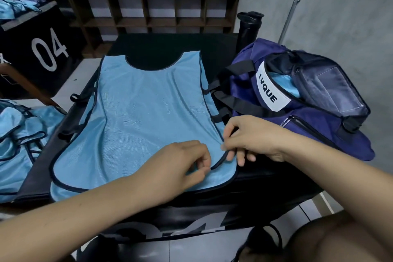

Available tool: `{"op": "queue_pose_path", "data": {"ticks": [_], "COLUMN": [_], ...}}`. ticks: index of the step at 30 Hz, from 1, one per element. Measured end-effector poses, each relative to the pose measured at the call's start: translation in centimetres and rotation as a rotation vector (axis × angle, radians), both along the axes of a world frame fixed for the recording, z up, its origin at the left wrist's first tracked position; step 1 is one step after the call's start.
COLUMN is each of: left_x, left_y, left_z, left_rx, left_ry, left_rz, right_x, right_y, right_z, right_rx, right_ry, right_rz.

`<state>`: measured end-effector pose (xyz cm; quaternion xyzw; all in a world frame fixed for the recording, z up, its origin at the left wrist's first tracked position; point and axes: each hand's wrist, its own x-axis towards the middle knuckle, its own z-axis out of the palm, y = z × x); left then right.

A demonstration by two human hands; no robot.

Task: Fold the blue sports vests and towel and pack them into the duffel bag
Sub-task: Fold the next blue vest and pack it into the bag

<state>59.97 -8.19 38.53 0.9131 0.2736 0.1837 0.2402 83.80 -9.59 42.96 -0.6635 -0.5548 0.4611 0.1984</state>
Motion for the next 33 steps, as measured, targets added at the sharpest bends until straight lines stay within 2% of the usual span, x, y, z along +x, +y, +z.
{"op": "queue_pose_path", "data": {"ticks": [10,15,20,22,24,27,29,33], "left_x": [0.9,1.0,0.9,0.7,0.5,-0.2,-0.8,-2.3], "left_y": [-0.4,-0.3,-0.1,0.1,0.5,1.7,2.8,4.8], "left_z": [-1.1,-1.3,-1.3,-0.9,-0.3,0.5,0.8,0.8], "left_rx": [0.007,-0.059,-0.13,-0.19,-0.219,-0.142,-0.078,0.037], "left_ry": [0.071,0.076,0.078,0.068,0.038,0.028,0.051,0.117], "left_rz": [-0.05,-0.061,-0.117,-0.135,-0.13,-0.101,-0.073,0.005], "right_x": [0.5,0.4,0.1,0.3,0.5,0.5,0.4,-0.2], "right_y": [-0.6,-0.6,-0.8,-0.3,0.8,3.9,6.8,11.5], "right_z": [-0.6,0.2,0.0,0.6,1.1,0.8,-0.2,-0.9], "right_rx": [-0.034,-0.016,-0.083,-0.011,0.184,0.483,0.509,0.361], "right_ry": [-0.243,-0.27,-0.384,-0.437,-0.506,-0.612,-0.705,-0.831], "right_rz": [0.113,0.16,0.251,0.237,0.168,0.043,0.057,0.108]}}
